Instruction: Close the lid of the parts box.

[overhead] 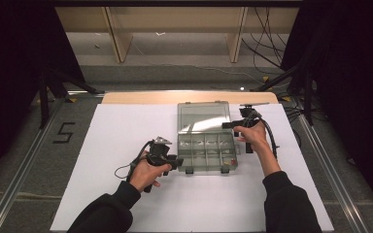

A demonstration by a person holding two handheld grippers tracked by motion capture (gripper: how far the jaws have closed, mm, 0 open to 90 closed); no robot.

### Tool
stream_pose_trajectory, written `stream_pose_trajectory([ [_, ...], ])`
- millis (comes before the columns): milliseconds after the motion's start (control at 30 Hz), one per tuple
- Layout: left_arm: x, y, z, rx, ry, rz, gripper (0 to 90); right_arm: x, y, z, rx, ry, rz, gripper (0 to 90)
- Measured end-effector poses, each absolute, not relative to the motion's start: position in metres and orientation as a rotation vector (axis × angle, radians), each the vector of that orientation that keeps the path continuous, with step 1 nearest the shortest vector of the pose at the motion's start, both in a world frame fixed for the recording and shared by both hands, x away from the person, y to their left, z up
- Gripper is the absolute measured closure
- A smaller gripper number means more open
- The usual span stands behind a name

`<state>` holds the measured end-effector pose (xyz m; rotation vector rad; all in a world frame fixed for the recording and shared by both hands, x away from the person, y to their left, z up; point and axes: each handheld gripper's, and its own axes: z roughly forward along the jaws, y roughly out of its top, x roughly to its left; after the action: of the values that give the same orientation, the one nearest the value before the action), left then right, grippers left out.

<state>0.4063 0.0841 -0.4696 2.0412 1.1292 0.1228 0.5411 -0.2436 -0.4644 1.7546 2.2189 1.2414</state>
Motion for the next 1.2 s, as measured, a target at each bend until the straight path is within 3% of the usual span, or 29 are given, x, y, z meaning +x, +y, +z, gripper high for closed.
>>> stream_pose_trajectory([
  [300, 0.406, 0.084, -0.470, 2.035, 1.131, 0.126, 63.0, 0.531, -0.252, -0.459, 1.712, 2.164, 1.345, 74.3],
  [1200, 0.406, 0.083, -0.470, 2.044, 1.110, 0.144, 62.7, 0.519, -0.257, -0.457, 1.440, 2.182, 1.338, 78.3],
])
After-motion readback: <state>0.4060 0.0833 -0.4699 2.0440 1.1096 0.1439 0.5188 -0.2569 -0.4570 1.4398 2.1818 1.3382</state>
